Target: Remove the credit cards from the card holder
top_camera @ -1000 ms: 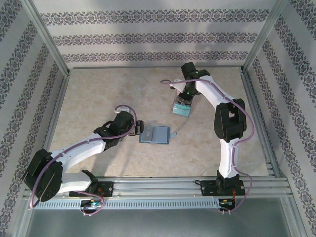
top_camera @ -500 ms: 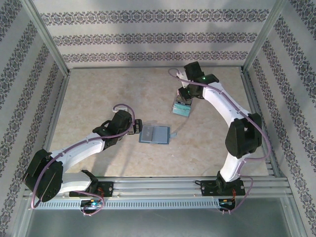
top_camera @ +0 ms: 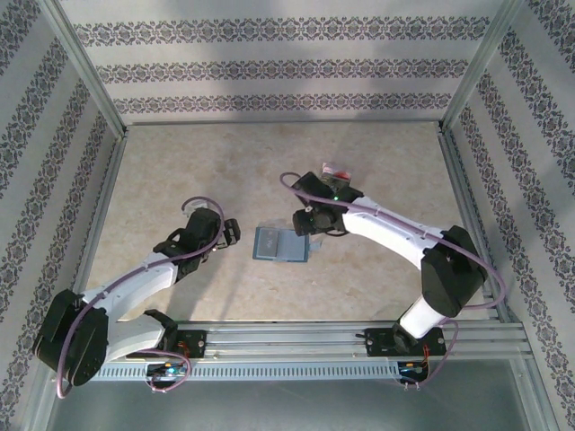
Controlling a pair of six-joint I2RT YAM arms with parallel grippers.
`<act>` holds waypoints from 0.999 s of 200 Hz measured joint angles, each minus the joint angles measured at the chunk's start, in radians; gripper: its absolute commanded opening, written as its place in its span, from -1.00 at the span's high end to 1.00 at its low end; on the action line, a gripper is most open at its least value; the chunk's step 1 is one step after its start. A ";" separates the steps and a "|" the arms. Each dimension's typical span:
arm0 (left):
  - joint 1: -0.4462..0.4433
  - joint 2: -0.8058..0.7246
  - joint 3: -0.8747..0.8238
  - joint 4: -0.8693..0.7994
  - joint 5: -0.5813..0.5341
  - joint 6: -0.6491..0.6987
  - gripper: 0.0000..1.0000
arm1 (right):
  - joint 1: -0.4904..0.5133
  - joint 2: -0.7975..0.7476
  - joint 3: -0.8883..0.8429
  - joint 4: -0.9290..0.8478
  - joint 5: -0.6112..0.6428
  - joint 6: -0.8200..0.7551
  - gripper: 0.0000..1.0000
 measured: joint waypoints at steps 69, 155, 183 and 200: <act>0.091 -0.127 -0.083 0.009 0.002 -0.056 -0.99 | 0.218 0.253 0.160 0.007 0.105 0.162 -0.12; 0.110 -0.165 -0.104 0.009 0.006 -0.060 -0.99 | 0.229 0.399 0.282 0.002 0.106 0.179 -0.29; 0.112 -0.165 -0.105 0.009 0.009 -0.060 -0.99 | 0.229 0.436 0.304 -0.004 0.104 0.177 -0.39; 0.116 -0.165 -0.108 0.009 0.013 -0.061 -0.99 | 0.229 0.451 0.311 -0.006 0.101 0.176 -0.40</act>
